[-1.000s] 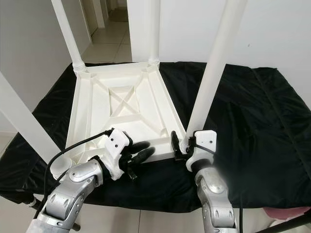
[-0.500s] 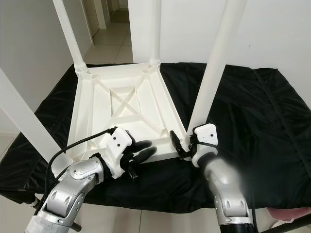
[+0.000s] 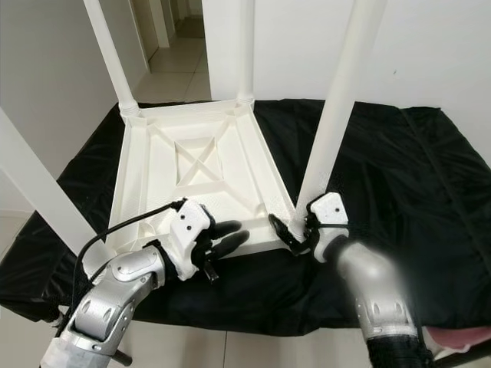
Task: Building children table
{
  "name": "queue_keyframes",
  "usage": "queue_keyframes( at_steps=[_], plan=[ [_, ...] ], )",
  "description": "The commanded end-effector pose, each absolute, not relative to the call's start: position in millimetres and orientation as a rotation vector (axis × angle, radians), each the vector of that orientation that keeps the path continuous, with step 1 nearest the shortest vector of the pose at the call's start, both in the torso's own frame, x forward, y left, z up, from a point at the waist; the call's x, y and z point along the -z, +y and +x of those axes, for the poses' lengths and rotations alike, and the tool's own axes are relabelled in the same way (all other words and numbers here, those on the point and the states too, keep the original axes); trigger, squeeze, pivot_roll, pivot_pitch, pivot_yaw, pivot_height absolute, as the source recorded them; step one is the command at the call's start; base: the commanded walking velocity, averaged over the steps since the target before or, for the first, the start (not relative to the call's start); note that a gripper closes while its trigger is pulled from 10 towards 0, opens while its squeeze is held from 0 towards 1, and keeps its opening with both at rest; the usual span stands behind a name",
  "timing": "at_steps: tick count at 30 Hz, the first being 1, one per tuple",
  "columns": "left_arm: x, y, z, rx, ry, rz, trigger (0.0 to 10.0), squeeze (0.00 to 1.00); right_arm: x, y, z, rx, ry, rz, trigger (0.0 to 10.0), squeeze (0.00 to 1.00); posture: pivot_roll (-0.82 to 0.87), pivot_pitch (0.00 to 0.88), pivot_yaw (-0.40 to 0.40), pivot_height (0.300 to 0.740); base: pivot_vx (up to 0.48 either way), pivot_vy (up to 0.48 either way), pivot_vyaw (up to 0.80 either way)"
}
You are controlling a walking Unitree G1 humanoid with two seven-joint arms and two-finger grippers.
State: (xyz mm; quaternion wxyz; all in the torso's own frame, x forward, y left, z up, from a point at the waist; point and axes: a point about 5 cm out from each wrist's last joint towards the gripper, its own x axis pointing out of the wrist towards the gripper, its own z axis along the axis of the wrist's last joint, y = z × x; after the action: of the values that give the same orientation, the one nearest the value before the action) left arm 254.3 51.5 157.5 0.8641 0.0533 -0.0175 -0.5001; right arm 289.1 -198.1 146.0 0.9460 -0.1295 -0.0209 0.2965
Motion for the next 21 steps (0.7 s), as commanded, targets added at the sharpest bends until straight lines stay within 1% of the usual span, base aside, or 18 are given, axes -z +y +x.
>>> queue_keyframes(
  at_steps=[1, 3, 4, 5, 6, 14, 15, 16, 17, 19, 21],
  plan=[
    [-155.5, 51.5, 255.2, 1.020, -0.022, 0.117, 10.0, 0.00, -144.4, -194.3, 292.3, -0.660, -0.033, -0.294, 3.3, 0.00, -0.07, 0.030, 0.087, 0.740, 0.000, 0.000, 0.00],
    [-155.3, 50.9, 255.0, 1.023, -0.022, 0.119, 10.0, 0.00, -144.4, -194.3, 293.1, -0.668, -0.032, -0.301, 3.3, 0.00, -0.07, 0.030, 0.087, 0.740, 0.000, 0.000, 0.00],
    [-155.7, 49.9, 254.6, 1.028, -0.023, 0.118, 10.0, 0.00, -143.6, -194.5, 292.9, -0.680, -0.027, -0.310, 1.5, 0.00, -0.07, 0.024, 0.086, 0.740, 0.000, 0.000, 0.00],
    [-155.7, 49.9, 254.6, 1.028, -0.023, 0.118, 10.0, 0.00, -143.6, -194.5, 292.9, -0.680, -0.027, -0.310, 1.5, 0.00, -0.07, 0.024, 0.086, 0.740, 0.000, 0.000, 0.00],
    [-156.0, 49.2, 254.1, 1.032, -0.025, 0.117, 10.0, 0.00, -142.5, -195.1, 292.3, -0.684, -0.024, -0.314, 0.0, 0.00, -0.07, 0.023, 0.085, 0.740, 0.000, 0.000, 0.00],
    [-155.1, 48.9, 253.4, 1.036, -0.024, 0.122, 10.0, 0.00, -134.9, -198.7, 286.4, -0.699, -0.002, -0.295, 0.0, 0.00, -0.07, 0.018, 0.086, 0.740, 0.000, 0.000, 0.00],
    [-155.7, 48.8, 254.0, 1.034, -0.026, 0.119, 10.0, 0.00, -134.1, -199.5, 286.1, -0.692, 0.003, -0.284, 1.6, 0.00, -0.07, 0.024, 0.077, 0.740, 0.000, 0.000, 0.00],
    [-155.7, 48.8, 254.0, 1.034, -0.026, 0.119, 10.0, 0.00, -134.1, -199.5, 286.1, -0.692, 0.003, -0.284, 1.6, 0.00, -0.07, 0.024, 0.077, 0.740, 0.000, 0.000, 0.00],
    [-155.5, 48.7, 254.7, 1.031, -0.025, 0.119, 10.0, 0.00, -133.8, -199.0, 285.4, -0.692, 0.006, -0.272, 10.0, 0.00, -0.08, 0.022, 0.076, 0.740, 0.000, 0.000, 0.00],
    [-155.4, 48.3, 255.2, 1.030, -0.026, 0.122, 10.0, 0.00, -134.2, -198.9, 284.9, -0.689, 0.004, -0.264, 10.0, 0.00, -0.08, 0.023, 0.073, 0.740, 0.000, 0.000, 0.00],
    [-155.7, 47.6, 255.5, 1.025, -0.028, 0.114, 10.0, 0.00, -137.0, -202.1, 286.1, -0.638, -0.001, -0.235, 10.0, 0.00, -0.08, 0.028, 0.066, 0.740, 0.000, 0.000, 0.00]
  ],
)
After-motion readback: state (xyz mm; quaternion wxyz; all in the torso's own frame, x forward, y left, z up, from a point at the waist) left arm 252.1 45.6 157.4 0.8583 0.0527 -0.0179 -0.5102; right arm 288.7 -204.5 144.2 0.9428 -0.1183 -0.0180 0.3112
